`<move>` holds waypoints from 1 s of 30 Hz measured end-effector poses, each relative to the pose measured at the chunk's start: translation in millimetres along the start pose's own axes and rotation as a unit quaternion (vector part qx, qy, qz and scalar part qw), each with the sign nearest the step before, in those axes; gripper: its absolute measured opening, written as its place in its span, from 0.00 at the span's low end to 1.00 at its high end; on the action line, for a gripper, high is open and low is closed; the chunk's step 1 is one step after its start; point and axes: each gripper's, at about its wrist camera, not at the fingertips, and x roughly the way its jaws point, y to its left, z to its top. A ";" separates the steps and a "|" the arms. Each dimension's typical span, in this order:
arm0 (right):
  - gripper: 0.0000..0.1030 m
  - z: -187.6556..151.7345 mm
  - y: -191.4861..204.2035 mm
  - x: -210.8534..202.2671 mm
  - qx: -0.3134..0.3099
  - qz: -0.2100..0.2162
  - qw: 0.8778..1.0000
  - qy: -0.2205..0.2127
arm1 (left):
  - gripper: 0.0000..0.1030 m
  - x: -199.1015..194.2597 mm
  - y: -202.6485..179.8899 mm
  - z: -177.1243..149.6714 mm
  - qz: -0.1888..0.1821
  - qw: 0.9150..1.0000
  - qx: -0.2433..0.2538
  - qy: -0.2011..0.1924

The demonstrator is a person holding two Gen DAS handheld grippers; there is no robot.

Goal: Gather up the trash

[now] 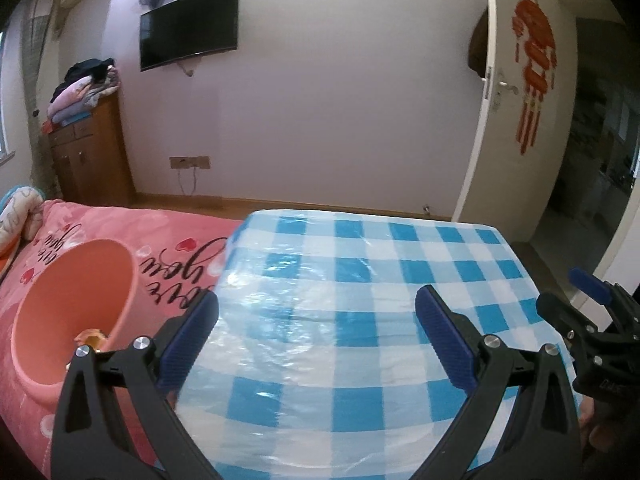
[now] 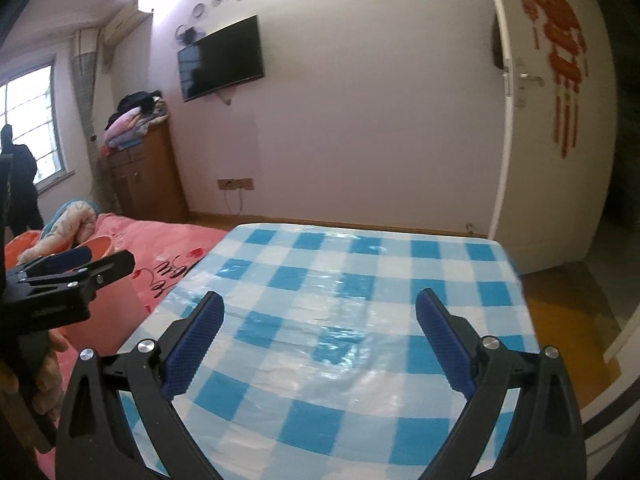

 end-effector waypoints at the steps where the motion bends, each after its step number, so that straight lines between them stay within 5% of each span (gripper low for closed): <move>1: 0.92 -1.0 -5.1 -1.6 0.003 -0.004 1.000 -0.001 | 0.96 0.4 -4.1 0.1 -0.002 1.000 0.003 0.002; 30: 0.92 -42.3 -115.4 -43.0 0.056 -0.153 0.987 -0.012 | 0.96 31.5 -141.5 -23.1 -0.049 0.994 0.087 0.034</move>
